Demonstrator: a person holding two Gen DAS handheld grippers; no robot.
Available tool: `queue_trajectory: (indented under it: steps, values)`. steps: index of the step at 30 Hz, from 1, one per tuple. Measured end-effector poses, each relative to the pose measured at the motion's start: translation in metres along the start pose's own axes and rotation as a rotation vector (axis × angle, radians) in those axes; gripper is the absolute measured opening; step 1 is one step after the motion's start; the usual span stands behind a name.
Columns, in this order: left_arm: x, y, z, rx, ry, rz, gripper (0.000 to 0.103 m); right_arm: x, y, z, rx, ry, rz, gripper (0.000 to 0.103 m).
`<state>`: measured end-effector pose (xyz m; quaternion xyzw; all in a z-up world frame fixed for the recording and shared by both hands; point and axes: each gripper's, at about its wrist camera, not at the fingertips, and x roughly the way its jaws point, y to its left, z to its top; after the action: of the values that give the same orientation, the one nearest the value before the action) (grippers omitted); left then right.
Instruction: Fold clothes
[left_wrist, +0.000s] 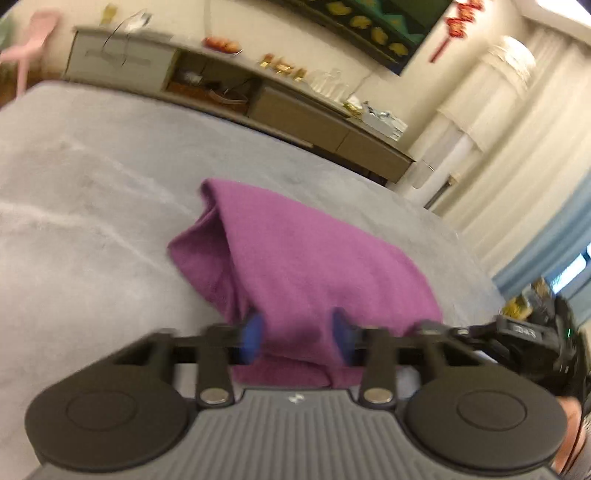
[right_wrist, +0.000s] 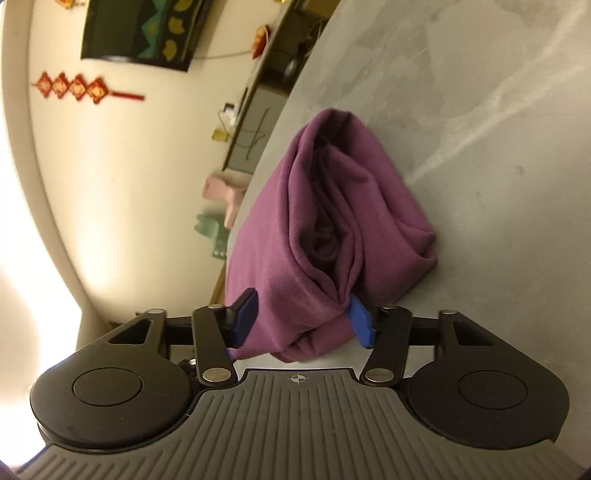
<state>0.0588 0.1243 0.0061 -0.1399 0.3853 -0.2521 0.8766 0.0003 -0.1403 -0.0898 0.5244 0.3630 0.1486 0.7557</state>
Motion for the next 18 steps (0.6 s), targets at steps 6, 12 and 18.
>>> queue_trajectory:
  steps: [6, 12, 18]
  values:
    - [-0.011, -0.005, -0.011, 0.057, 0.016, -0.127, 0.009, -0.042, 0.014, 0.014, -0.148, -0.116, -0.055, 0.001]
    - [0.007, -0.029, -0.033, 0.223, 0.119, 0.004, 0.016, -0.035, 0.002, 0.026, -0.233, -0.086, -0.191, 0.002]
    - [-0.012, -0.070, -0.068, 0.464, 0.068, 0.105, 0.062, -0.073, 0.017, 0.027, -0.538, -0.074, -0.246, 0.044]
